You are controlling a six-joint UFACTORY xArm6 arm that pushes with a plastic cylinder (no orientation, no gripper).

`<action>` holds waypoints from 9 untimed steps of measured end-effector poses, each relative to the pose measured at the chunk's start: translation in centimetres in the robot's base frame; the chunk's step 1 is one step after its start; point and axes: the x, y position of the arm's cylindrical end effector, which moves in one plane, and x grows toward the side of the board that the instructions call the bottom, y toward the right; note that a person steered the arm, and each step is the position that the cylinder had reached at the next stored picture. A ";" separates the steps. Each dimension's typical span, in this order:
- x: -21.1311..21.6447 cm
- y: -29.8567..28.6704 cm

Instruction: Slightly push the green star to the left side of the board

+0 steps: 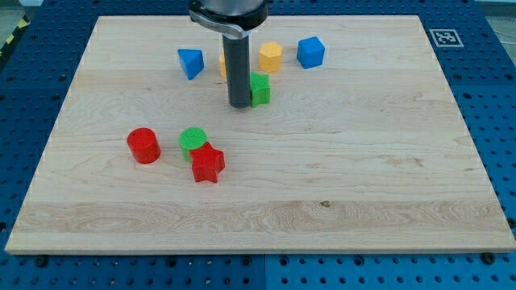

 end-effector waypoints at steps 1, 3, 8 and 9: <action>-0.6 0.5; -1.7 0.5; 7.4 0.2; 7.4 3.2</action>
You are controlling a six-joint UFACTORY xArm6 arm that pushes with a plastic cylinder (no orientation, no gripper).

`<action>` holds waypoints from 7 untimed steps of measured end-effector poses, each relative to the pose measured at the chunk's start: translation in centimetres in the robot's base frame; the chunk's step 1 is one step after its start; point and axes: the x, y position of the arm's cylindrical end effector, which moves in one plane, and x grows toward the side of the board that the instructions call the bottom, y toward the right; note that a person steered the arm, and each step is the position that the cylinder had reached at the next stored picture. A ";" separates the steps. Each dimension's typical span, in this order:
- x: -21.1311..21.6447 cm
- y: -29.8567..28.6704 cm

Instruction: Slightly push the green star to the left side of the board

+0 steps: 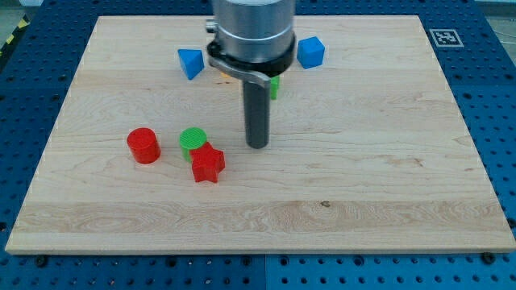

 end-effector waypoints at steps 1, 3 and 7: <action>0.0 3.4; -3.3 8.0; -12.5 3.7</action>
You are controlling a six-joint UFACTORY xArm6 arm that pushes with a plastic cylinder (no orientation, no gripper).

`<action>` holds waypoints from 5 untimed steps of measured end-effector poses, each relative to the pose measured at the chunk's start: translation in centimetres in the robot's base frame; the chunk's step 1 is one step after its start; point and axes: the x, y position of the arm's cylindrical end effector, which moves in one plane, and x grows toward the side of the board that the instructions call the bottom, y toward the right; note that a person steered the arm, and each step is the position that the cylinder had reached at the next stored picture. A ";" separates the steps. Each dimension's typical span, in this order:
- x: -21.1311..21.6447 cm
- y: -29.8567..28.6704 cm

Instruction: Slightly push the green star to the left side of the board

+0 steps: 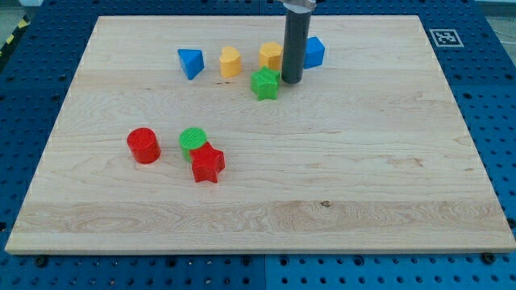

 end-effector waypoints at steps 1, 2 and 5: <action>0.0 -0.2; 0.0 -0.2; 0.0 -0.5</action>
